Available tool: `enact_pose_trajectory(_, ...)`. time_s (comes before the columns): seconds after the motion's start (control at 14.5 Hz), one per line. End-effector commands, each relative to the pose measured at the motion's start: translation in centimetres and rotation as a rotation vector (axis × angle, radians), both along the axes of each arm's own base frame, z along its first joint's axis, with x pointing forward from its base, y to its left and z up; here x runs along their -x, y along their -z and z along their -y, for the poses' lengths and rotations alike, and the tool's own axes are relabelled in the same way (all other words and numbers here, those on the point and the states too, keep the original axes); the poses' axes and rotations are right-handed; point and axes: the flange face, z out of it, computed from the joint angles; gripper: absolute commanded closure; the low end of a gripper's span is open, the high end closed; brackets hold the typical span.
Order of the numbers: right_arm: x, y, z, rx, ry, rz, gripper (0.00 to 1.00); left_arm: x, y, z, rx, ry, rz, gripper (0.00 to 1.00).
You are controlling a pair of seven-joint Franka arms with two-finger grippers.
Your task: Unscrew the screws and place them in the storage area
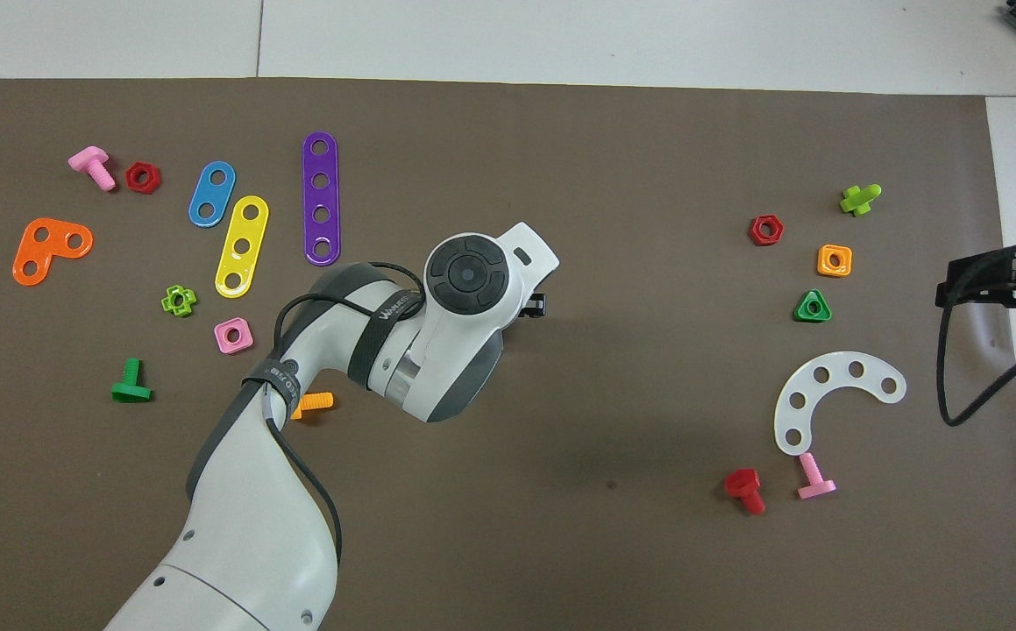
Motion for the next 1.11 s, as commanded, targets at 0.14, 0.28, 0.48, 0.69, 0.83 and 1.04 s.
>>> enact_pose_trajectory(0.14, 0.59, -0.23, 0.0, -0.021, -0.023, -0.003, 0.0, 0.19, 1.32, 0.1, -0.023, 0.015, 0.018, 0.31)
enact_pose_trajectory(0.28, 0.59, -0.23, 0.0, -0.021, -0.023, -0.003, 0.0, 0.13, 1.25, 0.16, -0.024, 0.016, 0.018, 0.34)
enact_pose_trajectory(0.48, 0.59, -0.23, 0.0, -0.021, -0.023, -0.003, 0.0, 0.14, 1.26, 0.29, -0.025, 0.016, 0.013, 0.36)
enact_pose_trajectory(0.69, 0.59, -0.23, 0.0, -0.021, -0.023, -0.003, 0.0, 0.14, 1.24, 0.29, -0.027, 0.016, 0.01, 0.42)
enact_pose_trajectory(0.83, 0.59, -0.23, 0.0, -0.021, -0.023, -0.003, 0.0, 0.19, 1.34, 0.24, -0.03, 0.018, 0.007, 0.48)
enact_pose_trajectory(1.04, 0.59, -0.23, 0.0, -0.021, -0.023, -0.003, 0.0, 0.15, 1.3, 0.15, -0.034, 0.016, 0.0, 0.53)
